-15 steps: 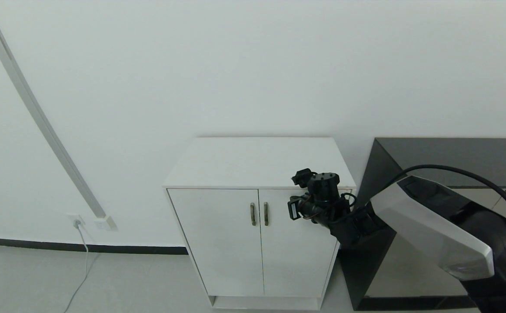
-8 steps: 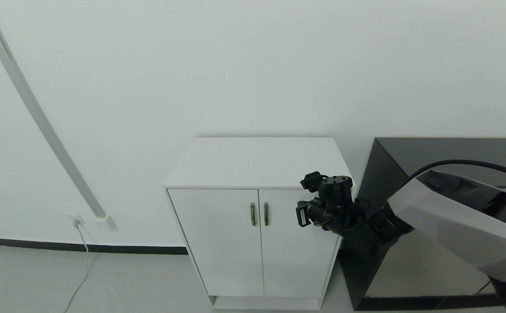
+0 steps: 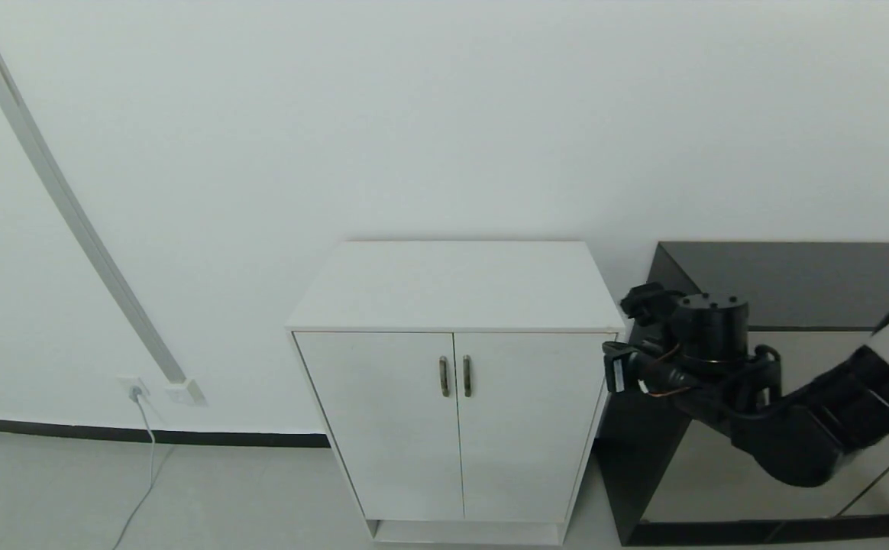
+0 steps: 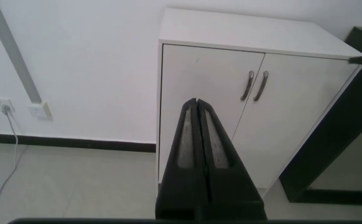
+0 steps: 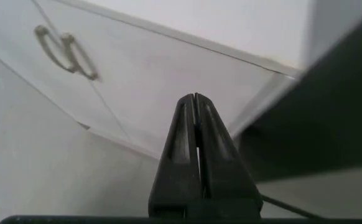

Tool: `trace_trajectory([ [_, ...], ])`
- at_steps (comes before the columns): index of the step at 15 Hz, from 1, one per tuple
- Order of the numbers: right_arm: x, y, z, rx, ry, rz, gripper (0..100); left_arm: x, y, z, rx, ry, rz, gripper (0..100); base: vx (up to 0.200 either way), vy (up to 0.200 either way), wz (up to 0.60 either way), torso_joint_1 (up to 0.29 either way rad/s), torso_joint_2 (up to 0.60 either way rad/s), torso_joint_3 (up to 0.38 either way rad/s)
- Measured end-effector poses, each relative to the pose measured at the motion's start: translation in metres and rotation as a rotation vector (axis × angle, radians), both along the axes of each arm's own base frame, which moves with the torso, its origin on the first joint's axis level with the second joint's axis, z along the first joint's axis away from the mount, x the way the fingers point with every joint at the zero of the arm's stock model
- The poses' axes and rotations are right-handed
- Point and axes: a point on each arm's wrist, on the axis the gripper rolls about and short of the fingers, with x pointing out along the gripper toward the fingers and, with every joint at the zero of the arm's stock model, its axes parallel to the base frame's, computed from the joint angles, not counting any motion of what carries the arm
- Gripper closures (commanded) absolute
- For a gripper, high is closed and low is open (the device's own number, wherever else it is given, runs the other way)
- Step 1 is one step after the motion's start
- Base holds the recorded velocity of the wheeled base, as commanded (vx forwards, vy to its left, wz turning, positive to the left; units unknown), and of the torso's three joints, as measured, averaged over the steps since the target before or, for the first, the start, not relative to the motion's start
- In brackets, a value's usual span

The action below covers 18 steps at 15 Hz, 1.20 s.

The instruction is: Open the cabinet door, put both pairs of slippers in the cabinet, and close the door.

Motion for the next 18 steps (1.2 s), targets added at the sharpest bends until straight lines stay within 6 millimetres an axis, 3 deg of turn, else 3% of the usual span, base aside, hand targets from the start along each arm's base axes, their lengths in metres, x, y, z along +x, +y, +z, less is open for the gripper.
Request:
trace_trajectory([
  [4,-0.036,-0.073,0.028,0.004,-0.032,-0.173,100,0.000,0.000,0.000,0.000,0.000,-0.002,100,0.000,0.000,0.00,0.000,0.00,0.000],
  [7,-0.063,-0.125,0.033,-0.014,-0.035,-0.319,100,0.000,0.000,0.000,0.000,0.000,-0.001,100,0.000,0.000,0.00,0.000,0.00,0.000],
  [9,-0.085,-0.146,0.033,-0.005,-0.030,-0.355,100,0.000,0.000,0.000,0.000,0.000,0.000,100,0.000,0.000,0.00,0.000,0.00,0.000],
  [11,-0.104,-0.150,0.032,-0.002,-0.026,-0.352,100,0.000,0.000,0.000,0.000,0.000,0.000,100,0.000,0.000,0.00,0.000,0.00,0.000],
  [14,-0.128,-0.140,0.024,-0.016,-0.006,-0.292,100,0.000,0.000,0.000,0.000,-0.001,0.000,100,0.000,0.000,0.00,0.000,0.00,0.000],
  [18,-0.166,-0.132,0.001,-0.034,0.073,-0.222,100,0.000,0.000,0.000,0.000,0.000,-0.001,100,0.000,0.000,0.00,0.000,0.00,0.000],
])
